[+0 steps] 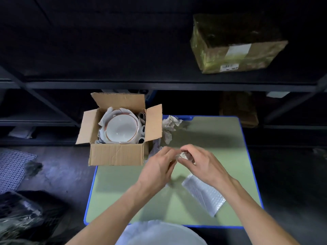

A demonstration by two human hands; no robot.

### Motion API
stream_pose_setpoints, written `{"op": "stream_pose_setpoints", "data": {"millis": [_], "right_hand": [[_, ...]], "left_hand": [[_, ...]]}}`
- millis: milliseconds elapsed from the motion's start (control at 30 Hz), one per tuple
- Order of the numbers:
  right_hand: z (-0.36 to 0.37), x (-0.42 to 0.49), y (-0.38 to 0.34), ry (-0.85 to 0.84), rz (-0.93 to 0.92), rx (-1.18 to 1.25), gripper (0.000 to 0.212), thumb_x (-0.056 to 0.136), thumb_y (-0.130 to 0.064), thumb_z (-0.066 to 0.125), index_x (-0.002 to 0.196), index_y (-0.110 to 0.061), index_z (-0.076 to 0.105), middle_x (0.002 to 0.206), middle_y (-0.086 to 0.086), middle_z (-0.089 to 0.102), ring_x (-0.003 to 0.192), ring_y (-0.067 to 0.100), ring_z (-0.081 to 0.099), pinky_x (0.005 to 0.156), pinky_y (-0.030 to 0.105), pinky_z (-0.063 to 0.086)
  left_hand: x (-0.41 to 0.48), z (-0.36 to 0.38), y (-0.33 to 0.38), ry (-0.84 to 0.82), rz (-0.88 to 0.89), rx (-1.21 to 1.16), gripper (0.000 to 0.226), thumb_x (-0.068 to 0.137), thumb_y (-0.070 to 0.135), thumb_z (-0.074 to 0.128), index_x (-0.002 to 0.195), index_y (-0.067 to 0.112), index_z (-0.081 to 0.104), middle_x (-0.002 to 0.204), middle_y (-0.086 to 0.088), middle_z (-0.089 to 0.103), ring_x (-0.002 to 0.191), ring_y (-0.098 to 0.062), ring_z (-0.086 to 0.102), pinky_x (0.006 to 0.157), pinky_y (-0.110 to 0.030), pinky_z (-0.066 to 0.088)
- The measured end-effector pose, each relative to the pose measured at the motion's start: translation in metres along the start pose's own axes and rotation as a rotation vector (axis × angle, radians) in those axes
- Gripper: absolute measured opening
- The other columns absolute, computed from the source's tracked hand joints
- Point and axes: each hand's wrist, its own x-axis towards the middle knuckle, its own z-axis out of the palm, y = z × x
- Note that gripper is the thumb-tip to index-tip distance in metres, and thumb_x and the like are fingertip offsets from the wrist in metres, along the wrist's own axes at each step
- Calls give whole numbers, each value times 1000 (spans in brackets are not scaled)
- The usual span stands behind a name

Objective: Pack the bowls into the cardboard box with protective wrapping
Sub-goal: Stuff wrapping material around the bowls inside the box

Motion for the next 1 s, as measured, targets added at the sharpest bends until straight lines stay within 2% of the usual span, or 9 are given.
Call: {"op": "stream_pose_setpoints", "data": {"millis": [67,133,267,367,500,600,700,867,1000], "right_hand": [[-5,3,-12,18,-27,0,33,97,-51,56,122,-29,57,91,-16,54,83,2,50,76,25,45],[-7,7,-26,36,-67,6,36,99,-42,57,132,-30,56,106,-20,57,93,0,54,85,27,48],[-4,21,-57,112,-164,6,38,99,-24,58,137,-28,55,124,-17,57,104,9,62,87,31,51],[2,39,-81,167,-170,-46,33,98,-22,59,132,-21,60,122,-10,59,101,18,65,84,37,52],[10,63,-115,258,-130,-121,36,95,-20,60,130,-25,58,117,-7,66,96,25,66,76,37,52],[13,80,-132,301,-71,-162,36,93,-24,58,128,-31,49,104,-6,69,84,30,66,66,41,52],[18,105,-137,318,-3,-167,33,94,-24,57,123,-29,42,93,-1,68,79,32,64,63,42,50],[34,136,-134,337,113,-91,35,95,-21,59,128,-21,47,110,6,61,98,29,60,73,41,48],[52,135,-132,396,148,-177,31,93,-17,61,123,-15,57,109,7,55,97,31,56,71,41,49]], "left_hand": [[-3,-14,3,74,11,-1,29,101,20,55,130,22,61,108,4,61,89,-15,62,78,-37,52],[-7,-31,3,135,6,17,28,101,22,54,129,23,61,97,6,60,80,-15,59,72,-35,51],[-8,-66,-7,213,16,65,27,101,20,55,127,17,62,90,9,56,78,-17,58,69,-28,45],[-3,-91,-22,234,-2,91,31,102,20,53,131,14,59,96,1,67,86,-22,62,75,-36,49],[14,-116,-42,230,9,62,23,101,18,52,123,15,60,90,1,69,79,-22,63,71,-44,50],[36,-131,-58,221,56,62,20,101,17,52,117,14,63,88,-1,71,81,-21,64,72,-43,50],[61,-141,-77,202,59,93,21,100,21,53,117,18,64,96,5,71,91,-15,64,77,-38,51],[98,-144,-104,153,37,189,20,96,27,54,110,21,67,95,4,74,91,-22,67,74,-39,52],[109,-136,-121,84,-33,260,24,96,34,48,112,34,66,94,3,75,89,-28,68,72,-40,53]]}}
